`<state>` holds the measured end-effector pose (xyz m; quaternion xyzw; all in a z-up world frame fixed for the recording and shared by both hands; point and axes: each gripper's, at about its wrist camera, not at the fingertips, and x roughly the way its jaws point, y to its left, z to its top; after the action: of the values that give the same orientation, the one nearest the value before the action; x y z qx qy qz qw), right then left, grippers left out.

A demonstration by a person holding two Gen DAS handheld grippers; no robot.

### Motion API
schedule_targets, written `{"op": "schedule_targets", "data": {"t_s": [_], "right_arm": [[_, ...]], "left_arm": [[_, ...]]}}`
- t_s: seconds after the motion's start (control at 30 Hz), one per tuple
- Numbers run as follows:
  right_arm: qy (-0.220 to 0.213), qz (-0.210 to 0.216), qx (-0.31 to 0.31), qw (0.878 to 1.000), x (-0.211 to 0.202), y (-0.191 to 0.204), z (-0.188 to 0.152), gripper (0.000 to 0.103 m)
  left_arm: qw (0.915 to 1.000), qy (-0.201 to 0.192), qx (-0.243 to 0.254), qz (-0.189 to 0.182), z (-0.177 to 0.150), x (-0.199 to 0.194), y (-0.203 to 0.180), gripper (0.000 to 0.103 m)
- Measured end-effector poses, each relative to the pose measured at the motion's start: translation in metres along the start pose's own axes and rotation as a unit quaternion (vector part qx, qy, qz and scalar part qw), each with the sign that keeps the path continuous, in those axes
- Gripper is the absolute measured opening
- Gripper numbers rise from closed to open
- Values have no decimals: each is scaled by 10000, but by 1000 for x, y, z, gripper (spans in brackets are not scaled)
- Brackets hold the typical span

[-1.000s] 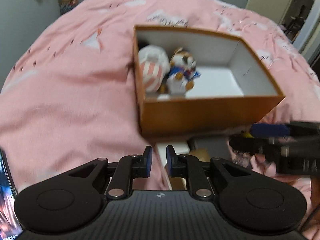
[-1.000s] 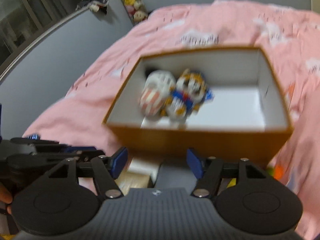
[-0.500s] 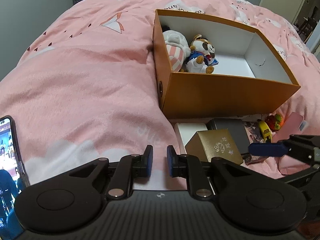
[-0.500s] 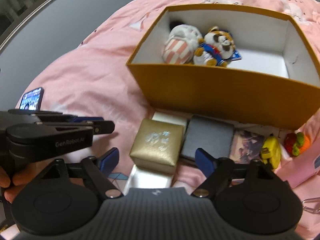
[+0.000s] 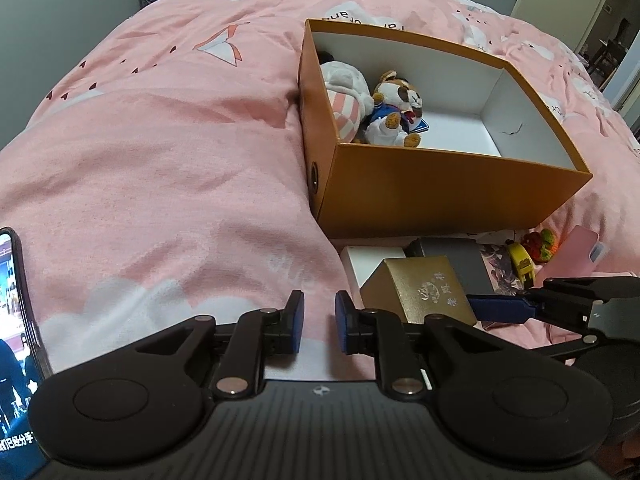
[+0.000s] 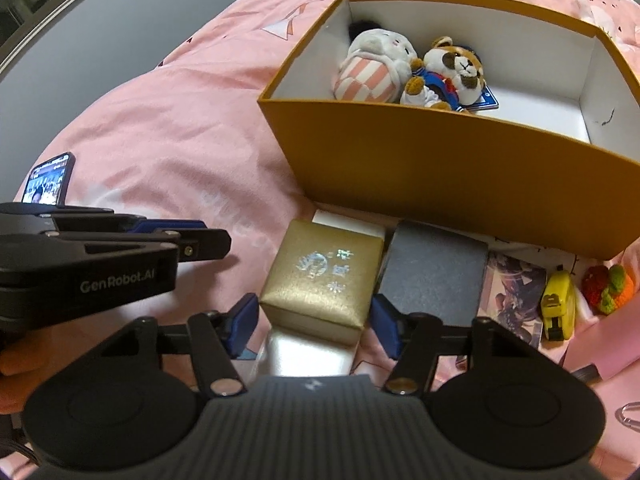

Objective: Organize objects
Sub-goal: 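Grasp the gold gift box with the right tool while the left tool approaches the white box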

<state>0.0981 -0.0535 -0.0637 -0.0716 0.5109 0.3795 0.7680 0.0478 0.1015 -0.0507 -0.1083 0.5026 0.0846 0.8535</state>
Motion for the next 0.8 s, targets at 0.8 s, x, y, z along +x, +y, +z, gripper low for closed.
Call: {"op": "schedule_targets", "data": {"t_s": [0.8], "right_arm": [[-269, -633, 835, 9941, -53, -70, -27, 62]], "left_arm": [[9859, 1067, -1040, -758, 3, 47, 1, 54]]}}
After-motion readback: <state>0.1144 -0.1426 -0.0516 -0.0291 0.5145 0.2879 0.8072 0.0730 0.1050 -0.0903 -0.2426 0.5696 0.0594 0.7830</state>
